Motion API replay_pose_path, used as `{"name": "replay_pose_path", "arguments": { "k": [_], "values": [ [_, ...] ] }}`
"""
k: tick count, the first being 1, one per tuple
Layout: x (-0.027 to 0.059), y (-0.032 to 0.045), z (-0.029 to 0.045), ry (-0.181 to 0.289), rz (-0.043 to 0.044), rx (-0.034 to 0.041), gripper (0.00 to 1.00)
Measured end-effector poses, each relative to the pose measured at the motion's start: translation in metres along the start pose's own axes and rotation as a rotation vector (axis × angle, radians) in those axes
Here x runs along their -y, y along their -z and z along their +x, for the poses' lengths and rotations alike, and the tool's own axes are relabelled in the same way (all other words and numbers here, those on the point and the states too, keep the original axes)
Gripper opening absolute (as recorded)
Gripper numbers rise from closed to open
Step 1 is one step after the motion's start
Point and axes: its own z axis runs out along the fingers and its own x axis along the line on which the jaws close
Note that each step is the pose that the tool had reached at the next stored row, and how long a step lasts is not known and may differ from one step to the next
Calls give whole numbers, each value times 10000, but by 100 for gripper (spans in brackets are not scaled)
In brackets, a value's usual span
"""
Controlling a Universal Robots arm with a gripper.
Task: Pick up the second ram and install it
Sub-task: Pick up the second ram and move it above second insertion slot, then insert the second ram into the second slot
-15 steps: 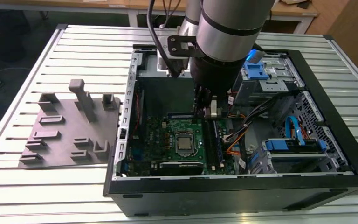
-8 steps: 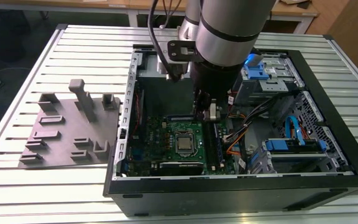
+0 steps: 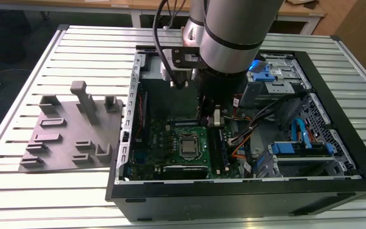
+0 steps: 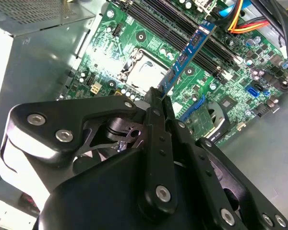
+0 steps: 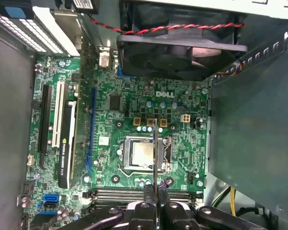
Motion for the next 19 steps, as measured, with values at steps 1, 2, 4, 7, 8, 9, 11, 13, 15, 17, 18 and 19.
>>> {"name": "replay_pose_path", "arguments": {
  "k": [1,2,4,7,8,9,11,13,15,17,18,19],
  "values": [
    [2,-16,1,0,0,1,14],
    [4,-31,2,0,1,1,14],
    [11,-70,5,-1,1,2,14],
    [11,-74,6,-1,-1,-2,14],
    [12,-76,6,0,0,0,14],
    [12,-77,6,-1,0,0,14],
    [12,-77,6,-1,0,0,14],
    [12,-78,6,0,0,1,14],
    [12,-78,6,-1,0,0,14],
    [12,-78,6,-1,0,0,14],
    [12,-78,6,-1,0,0,14],
    [12,-79,6,-8,0,1,14]
  ]
}}
